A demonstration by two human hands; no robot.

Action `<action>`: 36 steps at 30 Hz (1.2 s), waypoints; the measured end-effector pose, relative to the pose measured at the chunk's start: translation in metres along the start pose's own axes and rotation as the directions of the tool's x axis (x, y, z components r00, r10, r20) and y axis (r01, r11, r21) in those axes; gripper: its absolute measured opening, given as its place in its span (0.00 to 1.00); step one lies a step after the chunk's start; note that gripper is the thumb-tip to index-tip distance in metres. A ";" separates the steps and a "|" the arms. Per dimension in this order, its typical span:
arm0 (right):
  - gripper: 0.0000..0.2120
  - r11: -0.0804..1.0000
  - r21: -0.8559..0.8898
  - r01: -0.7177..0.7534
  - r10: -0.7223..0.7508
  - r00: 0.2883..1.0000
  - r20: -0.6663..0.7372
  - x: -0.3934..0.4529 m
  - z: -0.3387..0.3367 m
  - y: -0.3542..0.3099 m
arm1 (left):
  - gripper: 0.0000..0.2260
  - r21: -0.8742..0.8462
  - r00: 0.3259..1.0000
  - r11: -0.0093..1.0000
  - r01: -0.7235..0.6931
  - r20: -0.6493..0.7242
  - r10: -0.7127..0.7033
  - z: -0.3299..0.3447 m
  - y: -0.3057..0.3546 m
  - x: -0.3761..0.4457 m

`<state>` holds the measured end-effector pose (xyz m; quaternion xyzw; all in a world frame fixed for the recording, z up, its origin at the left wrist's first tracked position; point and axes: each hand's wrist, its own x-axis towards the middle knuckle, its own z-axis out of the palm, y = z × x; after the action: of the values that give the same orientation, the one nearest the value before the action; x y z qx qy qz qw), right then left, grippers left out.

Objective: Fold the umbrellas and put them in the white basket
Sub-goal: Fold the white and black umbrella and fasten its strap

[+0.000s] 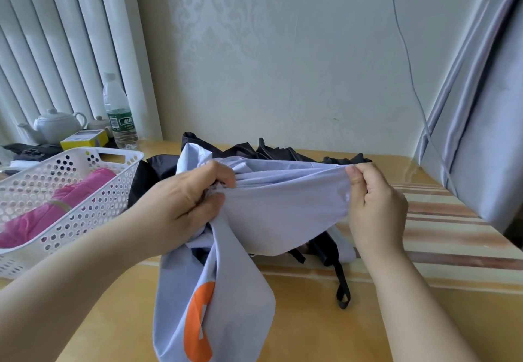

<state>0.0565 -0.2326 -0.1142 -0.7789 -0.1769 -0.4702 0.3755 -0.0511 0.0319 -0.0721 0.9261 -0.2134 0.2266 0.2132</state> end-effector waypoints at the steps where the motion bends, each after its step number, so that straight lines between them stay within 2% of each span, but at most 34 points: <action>1: 0.19 0.996 -0.065 0.053 -0.054 0.998 -0.013 0.007 0.003 0.000 | 0.08 -0.002 1.000 1.000 -0.010 0.015 0.010 -0.001 -0.001 -0.001; 4: 0.15 0.950 -0.237 0.201 -0.212 0.977 -0.020 0.033 0.021 0.001 | 0.07 -0.023 0.999 1.000 -0.020 0.032 0.021 -0.003 -0.005 0.000; 5: 0.14 0.935 -0.280 0.216 -0.206 0.976 0.066 0.039 0.028 -0.001 | 0.08 -0.016 0.999 0.999 -0.032 0.030 0.032 -0.002 -0.005 0.001; 7: 0.12 0.925 -0.330 0.188 -0.077 0.944 0.321 0.046 0.044 -0.007 | 0.09 -0.003 0.999 0.999 -0.039 0.009 0.039 0.001 -0.005 0.004; 8: 0.10 0.941 -0.322 0.102 0.029 0.925 0.380 0.047 0.049 -0.009 | 0.09 -0.006 1.000 1.000 -0.025 -0.007 0.025 0.002 -0.004 0.006; 9: 0.09 0.962 -0.269 0.032 0.069 0.932 0.355 0.048 0.049 -0.012 | 0.10 -0.009 1.000 1.000 -0.004 -0.022 0.004 0.003 -0.004 0.007; 10: 0.08 0.982 -0.188 -0.009 0.057 0.966 0.252 0.047 0.044 -0.019 | 0.11 -0.005 0.999 1.000 0.018 -0.035 -0.018 0.003 -0.004 0.009; 12: 0.07 0.994 0.004 0.105 -0.105 0.994 0.008 0.037 0.026 -0.048 | 0.13 0.013 0.997 0.999 0.049 -0.067 -0.048 0.005 -0.006 0.010; 13: 0.07 0.977 0.083 0.197 -0.199 0.980 0.022 0.027 0.017 -0.061 | 0.15 0.013 0.995 0.998 0.056 -0.083 -0.054 0.006 -0.006 0.010; 15: 0.07 0.934 0.206 0.290 -0.339 0.903 0.264 0.003 0.005 -0.085 | 0.18 0.021 0.994 0.999 0.046 -0.099 -0.044 0.008 -0.004 0.011; 17: 0.08 0.962 0.210 0.175 -0.262 0.805 0.532 -0.014 0.006 -0.093 | 0.17 0.051 0.995 0.998 0.019 -0.099 -0.014 0.012 0.000 0.010; 18: 0.11 0.976 0.201 0.086 -0.193 0.771 0.606 -0.018 0.008 -0.092 | 0.16 0.069 0.995 0.998 0.007 -0.100 0.000 0.012 0.003 0.009; 20: 0.18 0.973 0.221 -0.074 -0.093 0.746 0.660 -0.020 0.013 -0.090 | 0.14 0.103 0.992 0.995 0.002 -0.125 0.011 0.012 0.006 0.003; 23: 0.23 0.935 0.288 -0.207 -0.067 0.695 0.716 -0.017 0.015 -0.099 | 0.12 0.107 0.993 0.994 -0.030 -0.112 0.042 0.007 0.011 -0.002; 26: 0.22 0.907 0.264 -0.330 -0.027 0.578 0.816 -0.014 0.016 -0.110 | 0.13 0.099 0.994 0.989 -0.105 -0.024 0.108 0.002 0.013 -0.005; 30: 0.27 0.831 0.245 -0.500 0.008 0.451 0.892 -0.014 0.012 -0.112 | 0.13 0.069 0.996 0.994 -0.082 -0.018 0.083 -0.001 0.008 -0.008; 32: 0.23 0.849 0.203 -0.487 0.057 0.467 0.882 -0.015 0.005 -0.114 | 0.15 0.061 0.998 0.997 -0.044 -0.035 0.046 -0.001 0.006 -0.008; 35: 0.12 0.890 0.172 -0.422 0.146 0.622 0.769 -0.016 -0.019 -0.133 | 0.19 0.047 0.993 0.995 0.089 -0.080 -0.085 0.001 0.009 -0.002; 36: 0.10 0.907 0.167 -0.387 0.135 0.641 0.756 -0.017 -0.026 -0.140 | 0.17 0.039 0.985 0.989 0.146 -0.097 -0.141 0.001 0.011 0.001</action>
<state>-0.0557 -0.1588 -0.0633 -0.8478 -0.2678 -0.0268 0.4570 -0.0553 0.0218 -0.0687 0.9320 -0.1306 0.2588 0.2174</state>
